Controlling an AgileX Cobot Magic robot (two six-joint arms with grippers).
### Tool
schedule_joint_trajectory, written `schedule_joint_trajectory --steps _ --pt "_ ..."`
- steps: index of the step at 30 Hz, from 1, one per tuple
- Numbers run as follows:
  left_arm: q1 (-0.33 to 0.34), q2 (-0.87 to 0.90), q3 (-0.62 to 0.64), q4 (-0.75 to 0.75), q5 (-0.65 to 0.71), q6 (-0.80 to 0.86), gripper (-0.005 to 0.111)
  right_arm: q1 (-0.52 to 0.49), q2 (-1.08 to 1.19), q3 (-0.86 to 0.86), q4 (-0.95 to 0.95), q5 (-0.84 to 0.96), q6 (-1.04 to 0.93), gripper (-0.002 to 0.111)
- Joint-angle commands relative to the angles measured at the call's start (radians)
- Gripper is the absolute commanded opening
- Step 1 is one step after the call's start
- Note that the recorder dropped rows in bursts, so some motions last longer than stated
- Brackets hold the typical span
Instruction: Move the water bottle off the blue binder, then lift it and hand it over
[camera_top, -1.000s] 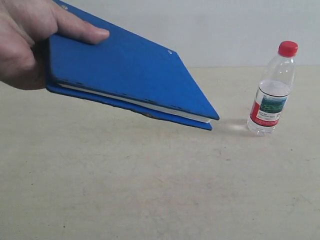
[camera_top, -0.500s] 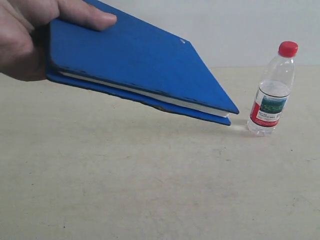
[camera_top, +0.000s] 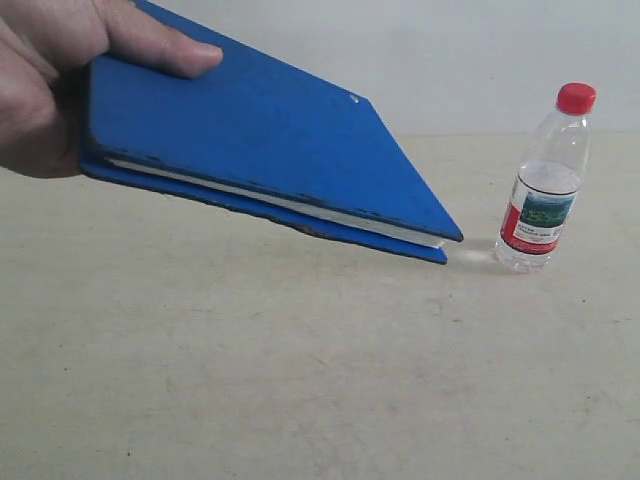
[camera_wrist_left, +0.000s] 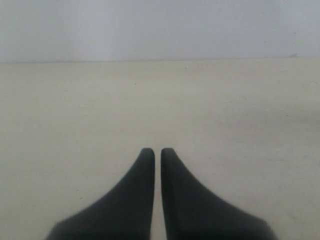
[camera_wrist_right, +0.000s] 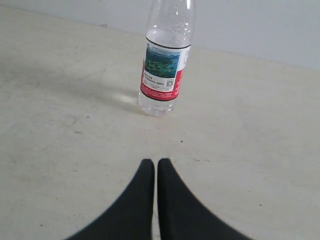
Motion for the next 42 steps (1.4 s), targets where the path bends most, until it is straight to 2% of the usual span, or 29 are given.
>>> schedule_joint_trajectory --steps 1,3,8,10,13,15,42 --pt "0.051 -0.006 0.000 -0.405 -0.047 0.394 0.004 -0.003 -0.005 -0.001 -0.001 -0.007 -0.004 0.000" --pt "0.049 -0.006 0.000 -0.437 -0.015 0.463 0.004 -0.003 -0.005 -0.001 -0.001 -0.007 -0.004 0.000" --pt "0.036 -0.006 0.000 -0.403 0.015 0.447 0.004 -0.003 -0.005 -0.001 0.008 -0.007 -0.004 0.000" --pt "0.016 -0.006 0.000 -0.347 0.009 0.354 0.004 -0.003 -0.005 -0.001 0.013 -0.007 -0.004 0.000" --pt "0.001 -0.006 0.000 -0.186 0.000 0.117 0.004 -0.003 -0.005 -0.001 0.013 -0.007 -0.006 0.000" --pt "0.001 -0.006 0.000 -0.135 0.000 0.059 0.004 -0.003 -0.005 -0.001 0.013 -0.007 -0.006 0.000" --pt "0.003 -0.006 0.000 -0.129 0.015 0.067 0.004 -0.003 -0.005 -0.001 0.013 -0.007 -0.002 0.000"
